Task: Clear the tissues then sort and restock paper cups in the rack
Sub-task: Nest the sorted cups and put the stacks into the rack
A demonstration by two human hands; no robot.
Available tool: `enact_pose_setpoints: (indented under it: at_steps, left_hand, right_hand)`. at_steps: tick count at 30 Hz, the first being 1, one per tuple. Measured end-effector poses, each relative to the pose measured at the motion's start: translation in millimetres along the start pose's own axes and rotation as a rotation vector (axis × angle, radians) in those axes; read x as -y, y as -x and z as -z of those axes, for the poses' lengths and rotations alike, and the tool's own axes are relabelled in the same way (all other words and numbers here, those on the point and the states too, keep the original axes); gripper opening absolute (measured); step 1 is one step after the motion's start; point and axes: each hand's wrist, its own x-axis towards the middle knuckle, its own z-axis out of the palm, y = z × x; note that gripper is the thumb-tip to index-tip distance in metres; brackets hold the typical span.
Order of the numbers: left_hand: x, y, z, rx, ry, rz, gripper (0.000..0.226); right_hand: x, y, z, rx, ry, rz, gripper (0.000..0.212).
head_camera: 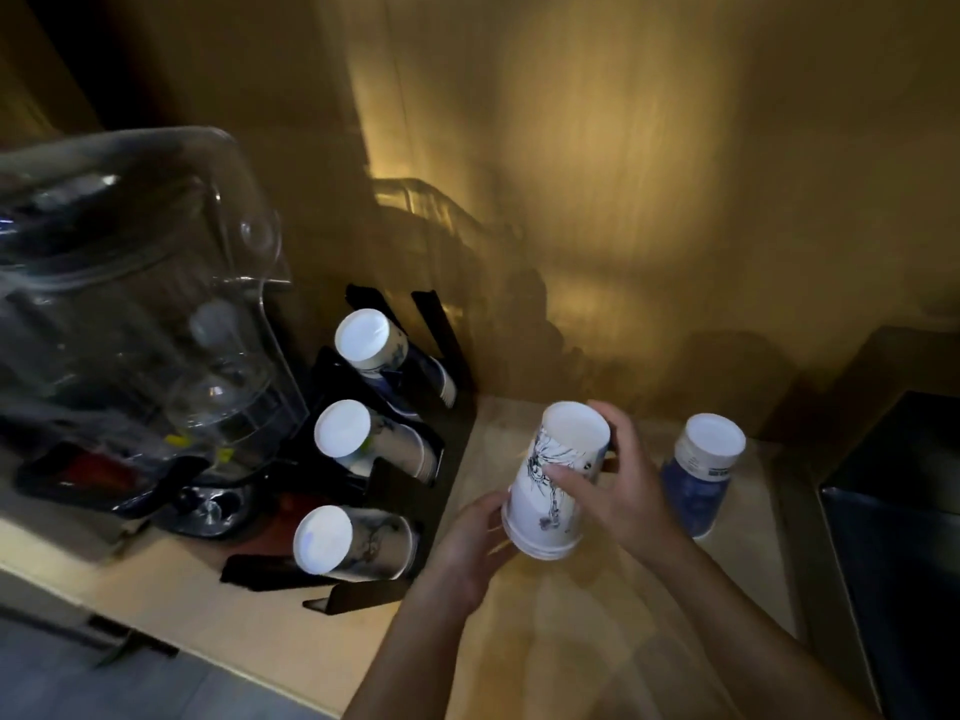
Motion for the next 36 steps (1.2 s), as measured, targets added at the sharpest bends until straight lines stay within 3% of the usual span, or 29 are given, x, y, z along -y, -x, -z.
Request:
enact_pose_setpoints:
  at_steps: [3,8,16,23,31,33,36]
  left_hand:
    - [-21.9,15.4,17.0,0.019,0.065,-0.083,0.030]
    - [-59.3,53.5,47.3,-0.018,0.169,-0.246,0.021]
    - [-100.7,107.1,82.1,-0.081,0.096,-0.523,0.025]
    - [-122.4,105.4,97.4,-0.067,-0.044,-0.586,0.043]
    - [-121.1,76.6,108.2,-0.027,0.152,-0.537,0.053]
    - [-115.3,70.1,110.7,-0.077,0.054,-0.542,0.041]
    - [-106.1,61.7,113.5,-0.325,-0.405,-0.630,0.037]
  right_hand:
    - [30.9,-10.4,-8.6,-0.001,-0.011,0.109,0.062]
    - [76.1,-25.1,-27.4,0.028,-0.074,0.274,0.062]
    - [129.2,-44.5,-66.5,0.056,-0.170,0.439,0.062]
    - [146.8,-54.5,-106.9,0.137,-0.029,0.496,0.071]
    - [120.9,-62.0,-140.9,0.222,0.202,0.423,0.077]
    - [105.4,-63.2,-148.1,0.311,0.314,0.363,0.075]
    - [80.5,-62.3,-158.5,0.411,0.646,0.420,0.068]
